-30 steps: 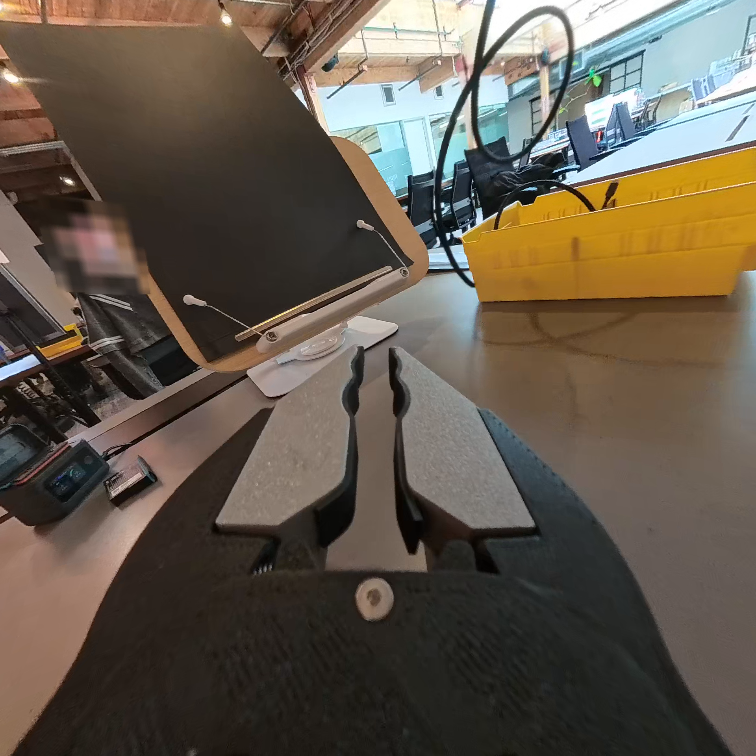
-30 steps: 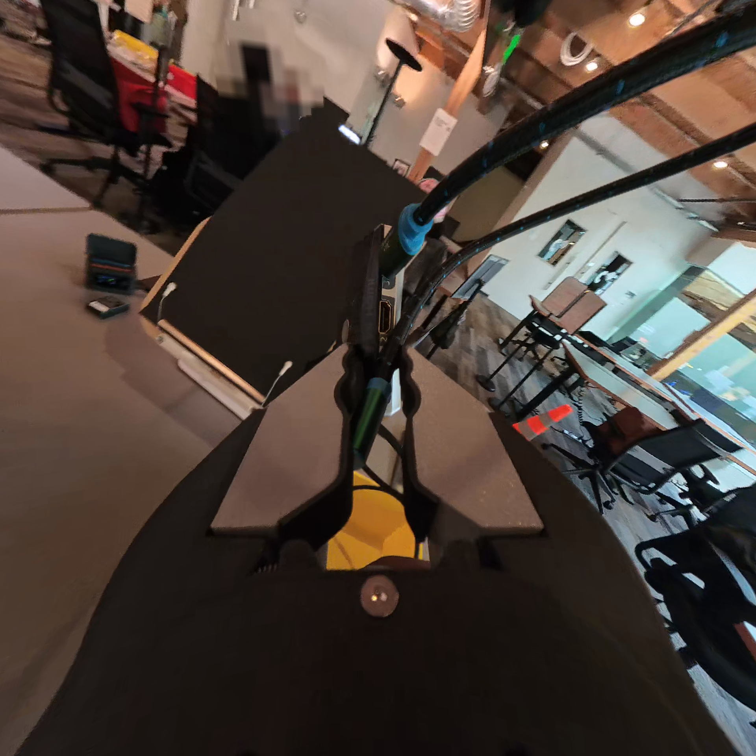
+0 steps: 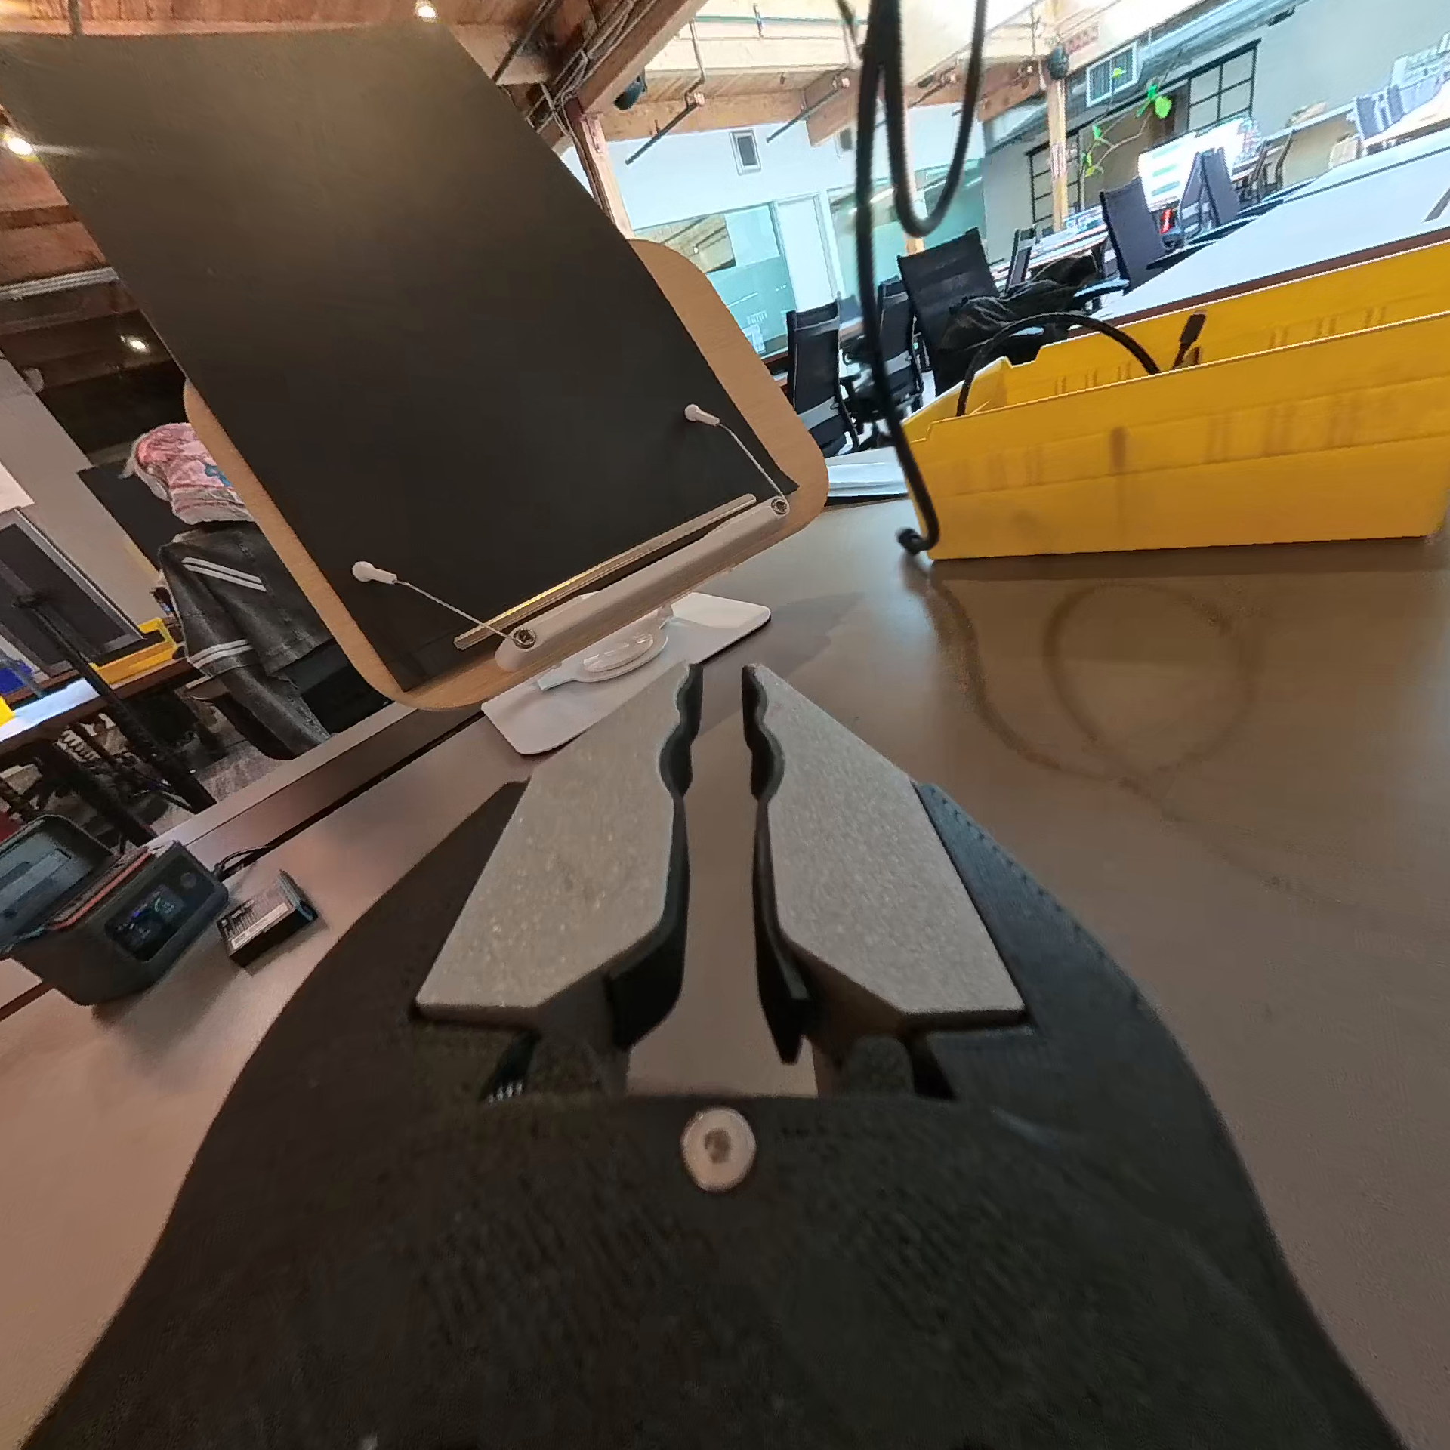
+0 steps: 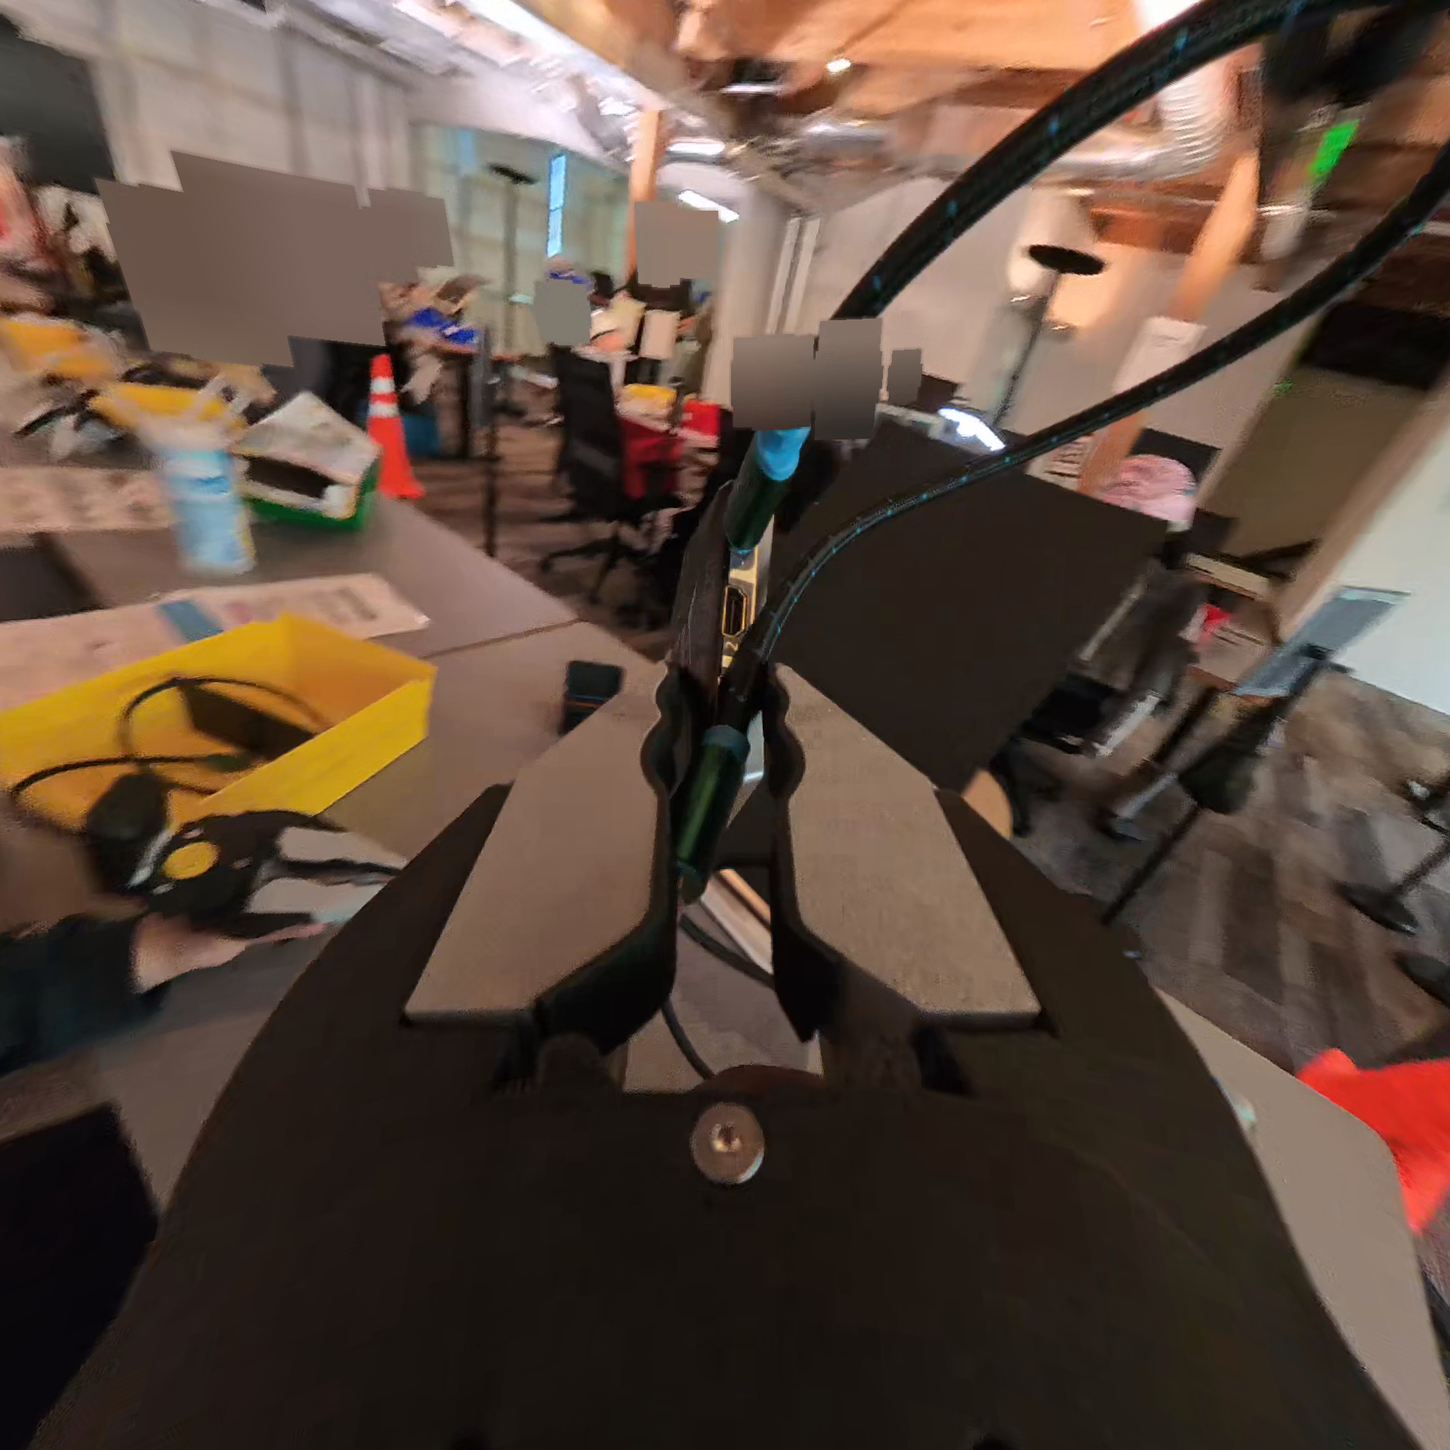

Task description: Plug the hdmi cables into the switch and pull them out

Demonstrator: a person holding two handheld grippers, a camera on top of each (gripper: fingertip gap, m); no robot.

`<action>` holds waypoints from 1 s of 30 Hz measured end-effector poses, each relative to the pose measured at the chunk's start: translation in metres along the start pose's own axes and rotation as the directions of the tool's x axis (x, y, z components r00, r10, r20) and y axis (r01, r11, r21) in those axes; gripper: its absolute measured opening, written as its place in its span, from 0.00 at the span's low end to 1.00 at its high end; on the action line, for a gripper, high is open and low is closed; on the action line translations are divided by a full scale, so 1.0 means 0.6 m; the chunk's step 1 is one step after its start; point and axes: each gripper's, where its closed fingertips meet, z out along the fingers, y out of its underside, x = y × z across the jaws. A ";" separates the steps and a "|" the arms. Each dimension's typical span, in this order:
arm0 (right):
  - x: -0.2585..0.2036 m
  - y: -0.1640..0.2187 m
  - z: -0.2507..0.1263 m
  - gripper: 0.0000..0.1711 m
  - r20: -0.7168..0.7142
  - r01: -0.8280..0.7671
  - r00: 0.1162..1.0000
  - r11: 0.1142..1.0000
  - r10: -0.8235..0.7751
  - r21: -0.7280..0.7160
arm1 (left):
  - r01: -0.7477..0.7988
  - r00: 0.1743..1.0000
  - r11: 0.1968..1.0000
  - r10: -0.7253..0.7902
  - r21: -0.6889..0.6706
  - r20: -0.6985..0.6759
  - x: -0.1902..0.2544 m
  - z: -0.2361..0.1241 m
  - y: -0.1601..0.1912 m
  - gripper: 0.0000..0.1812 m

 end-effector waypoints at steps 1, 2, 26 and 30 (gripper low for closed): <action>-0.031 -0.010 0.007 0.10 0.045 0.015 0.999 1.000 -0.014 -0.011 | 0.001 1.000 1.000 -0.001 -0.003 0.001 0.000 0.001 0.001 0.04; -0.060 -0.024 0.012 0.10 0.087 0.022 0.996 1.000 -0.021 -0.006 | 0.000 1.000 1.000 0.000 -0.008 0.002 -0.001 0.001 0.003 0.04; 0.196 -0.283 -0.147 0.10 -0.328 -0.130 0.912 0.932 0.246 0.338 | 0.094 0.993 0.989 -0.084 -0.117 0.088 -0.039 0.001 0.043 0.01; 0.249 -0.232 -0.166 0.10 -0.480 -0.078 0.857 0.968 0.187 0.239 | 0.102 0.992 0.989 -0.093 -0.110 0.081 -0.037 0.001 0.041 0.01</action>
